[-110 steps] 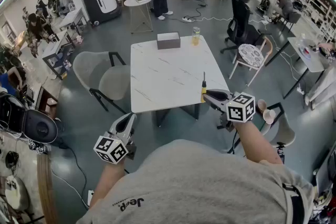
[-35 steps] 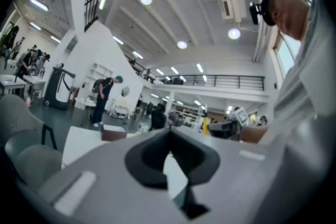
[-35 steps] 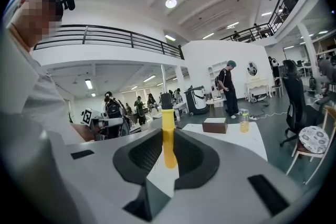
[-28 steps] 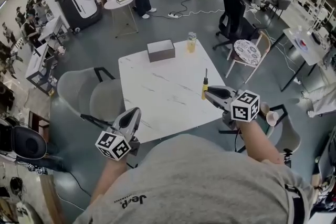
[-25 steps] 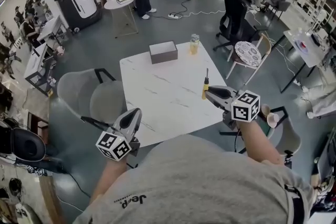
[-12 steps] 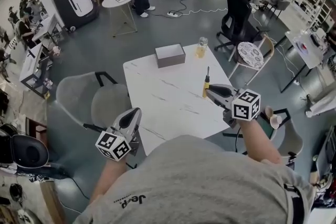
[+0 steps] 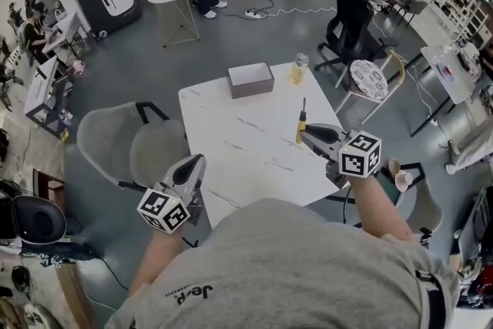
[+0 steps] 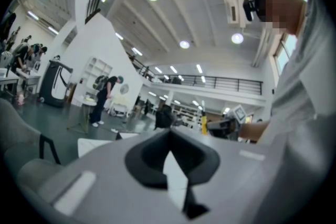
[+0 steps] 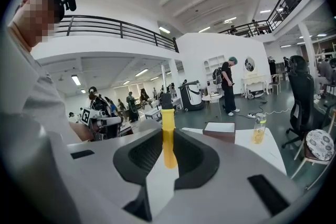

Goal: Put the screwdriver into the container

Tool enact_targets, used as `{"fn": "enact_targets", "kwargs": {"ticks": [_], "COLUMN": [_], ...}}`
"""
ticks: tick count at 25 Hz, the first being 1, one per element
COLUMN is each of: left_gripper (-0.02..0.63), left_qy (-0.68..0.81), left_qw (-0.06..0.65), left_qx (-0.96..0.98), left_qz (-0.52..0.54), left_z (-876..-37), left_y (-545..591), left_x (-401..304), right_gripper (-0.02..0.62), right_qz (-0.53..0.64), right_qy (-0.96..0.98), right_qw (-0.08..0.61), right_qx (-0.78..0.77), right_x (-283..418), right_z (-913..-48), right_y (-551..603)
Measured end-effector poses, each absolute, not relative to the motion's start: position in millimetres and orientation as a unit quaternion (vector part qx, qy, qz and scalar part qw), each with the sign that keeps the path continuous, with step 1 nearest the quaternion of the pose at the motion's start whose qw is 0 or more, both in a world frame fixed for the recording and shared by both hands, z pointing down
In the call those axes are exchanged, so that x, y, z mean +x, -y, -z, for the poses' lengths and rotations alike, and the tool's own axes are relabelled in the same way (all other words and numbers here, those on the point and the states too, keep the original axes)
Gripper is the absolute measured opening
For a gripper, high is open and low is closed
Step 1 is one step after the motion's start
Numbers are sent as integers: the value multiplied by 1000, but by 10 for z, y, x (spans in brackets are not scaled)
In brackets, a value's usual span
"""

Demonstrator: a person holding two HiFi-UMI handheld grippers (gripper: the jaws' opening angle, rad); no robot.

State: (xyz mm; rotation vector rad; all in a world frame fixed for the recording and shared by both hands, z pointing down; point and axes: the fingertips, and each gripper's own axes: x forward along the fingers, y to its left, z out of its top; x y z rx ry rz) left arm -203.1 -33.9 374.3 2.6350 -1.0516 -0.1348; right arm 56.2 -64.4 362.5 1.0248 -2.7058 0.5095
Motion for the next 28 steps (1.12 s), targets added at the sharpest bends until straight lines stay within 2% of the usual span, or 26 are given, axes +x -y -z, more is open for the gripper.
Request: {"fn": "enact_targets", "kwargs": {"ticks": [11, 22, 28], "left_gripper": [5, 5, 5], "left_qy": [407, 480, 480], "left_qw": [150, 200, 206], "left_qx": [901, 854, 853], "left_qz": [20, 26, -6], "left_z": [-3758, -3934, -4067], "left_y": [680, 1201, 1305], "left_x": [-1463, -595, -492], "right_gripper": [66, 65, 64], "right_qz": [-189, -197, -227], "right_qy": [932, 958, 953], "right_qw": [90, 77, 75], "right_qx": [296, 195, 187], "right_x": [1037, 1576, 1639], "right_z": [-3797, -4063, -4384], "right_y": [1223, 2204, 2293]}}
